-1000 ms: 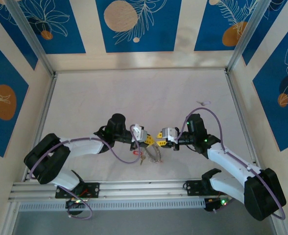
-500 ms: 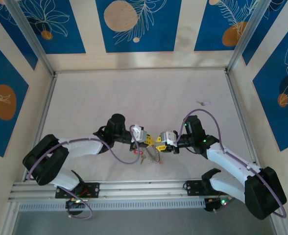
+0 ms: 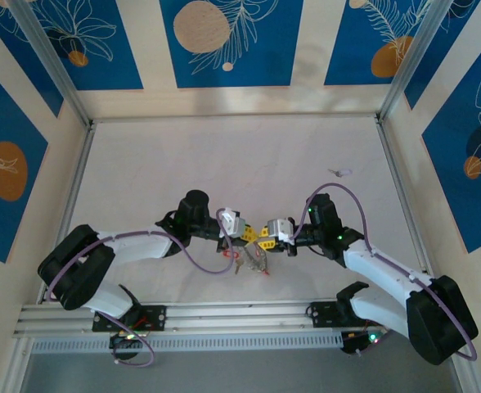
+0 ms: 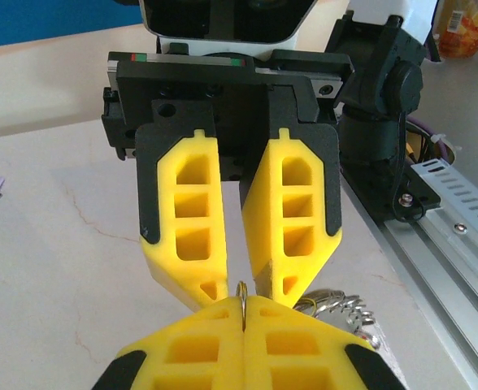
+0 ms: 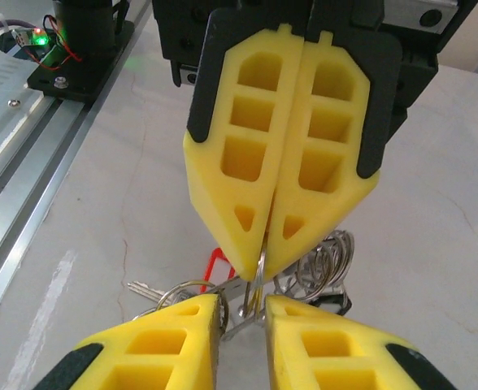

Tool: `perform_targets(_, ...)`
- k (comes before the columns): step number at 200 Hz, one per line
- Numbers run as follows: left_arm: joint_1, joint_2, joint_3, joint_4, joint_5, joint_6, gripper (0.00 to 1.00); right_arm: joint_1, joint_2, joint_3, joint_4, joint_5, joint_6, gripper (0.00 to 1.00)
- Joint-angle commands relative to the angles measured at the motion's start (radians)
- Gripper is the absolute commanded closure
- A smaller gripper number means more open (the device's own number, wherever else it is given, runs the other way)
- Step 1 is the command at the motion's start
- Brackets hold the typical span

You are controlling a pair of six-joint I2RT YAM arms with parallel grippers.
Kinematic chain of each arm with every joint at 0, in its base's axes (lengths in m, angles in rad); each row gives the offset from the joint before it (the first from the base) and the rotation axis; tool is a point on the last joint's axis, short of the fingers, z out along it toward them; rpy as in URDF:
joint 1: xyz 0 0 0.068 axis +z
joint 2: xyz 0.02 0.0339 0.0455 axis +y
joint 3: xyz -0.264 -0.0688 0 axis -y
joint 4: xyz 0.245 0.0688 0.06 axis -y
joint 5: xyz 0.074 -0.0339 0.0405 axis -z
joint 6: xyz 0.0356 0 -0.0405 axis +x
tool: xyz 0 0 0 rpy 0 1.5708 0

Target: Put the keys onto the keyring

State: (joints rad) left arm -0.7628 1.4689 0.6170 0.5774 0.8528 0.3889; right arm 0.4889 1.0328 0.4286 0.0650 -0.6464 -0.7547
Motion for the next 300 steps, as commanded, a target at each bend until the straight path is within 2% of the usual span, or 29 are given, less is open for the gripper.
perform_targets(1, 0.005, -0.007, 0.015, 0.063, 0.028, -0.021, 1.00, 0.009, 0.009, -0.012, 0.052, -0.045, 0.025, 0.77)
perform_targets(21, 0.004, -0.007, 0.013, 0.075, 0.024, -0.024, 1.00, 0.010, 0.016, -0.011, 0.059, -0.046, 0.028, 0.80)
perform_targets(59, 0.005, -0.006, 0.009, 0.081, 0.006, -0.027, 1.00, 0.010, 0.007, -0.016, 0.059, 0.002, 0.013, 1.00)
perform_targets(87, 0.011, -0.030, -0.013, 0.051, -0.054, 0.003, 1.00, 0.015, -0.020, -0.007, 0.034, 0.087, 0.010, 1.00)
perform_targets(105, 0.013, -0.041, -0.011, -0.031, -0.110, 0.051, 1.00, 0.025, -0.051, -0.003, 0.016, 0.142, 0.015, 1.00)
perform_targets(123, 0.021, -0.048, -0.033, -0.040, -0.167, 0.069, 1.00, 0.025, -0.062, 0.027, -0.051, 0.185, 0.003, 1.00)
perform_targets(139, 0.032, -0.046, -0.050, -0.044, -0.219, 0.074, 1.00, 0.023, -0.063, 0.048, -0.094, 0.189, -0.015, 1.00)
perform_targets(169, 0.040, -0.031, -0.080, 0.004, -0.248, 0.055, 1.00, 0.011, -0.076, 0.038, -0.064, 0.152, 0.011, 1.00)
perform_targets(189, 0.041, -0.023, -0.081, 0.018, -0.228, 0.048, 1.00, 0.011, -0.073, 0.030, -0.059, 0.132, 0.014, 1.00)
perform_targets(227, 0.040, -0.025, -0.052, 0.015, -0.123, 0.026, 0.99, 0.021, -0.041, 0.035, -0.063, 0.126, 0.008, 1.00)
perform_targets(258, 0.039, -0.021, -0.034, 0.003, -0.092, 0.027, 1.00, 0.024, -0.030, 0.033, -0.043, 0.129, 0.012, 1.00)
perform_targets(267, 0.039, -0.016, -0.032, 0.002, -0.081, 0.030, 1.00, 0.024, -0.034, 0.024, -0.022, 0.140, 0.016, 0.93)
perform_targets(300, 0.039, 0.001, -0.042, 0.030, -0.068, 0.016, 1.00, 0.013, -0.041, 0.014, 0.000, 0.117, 0.013, 0.79)
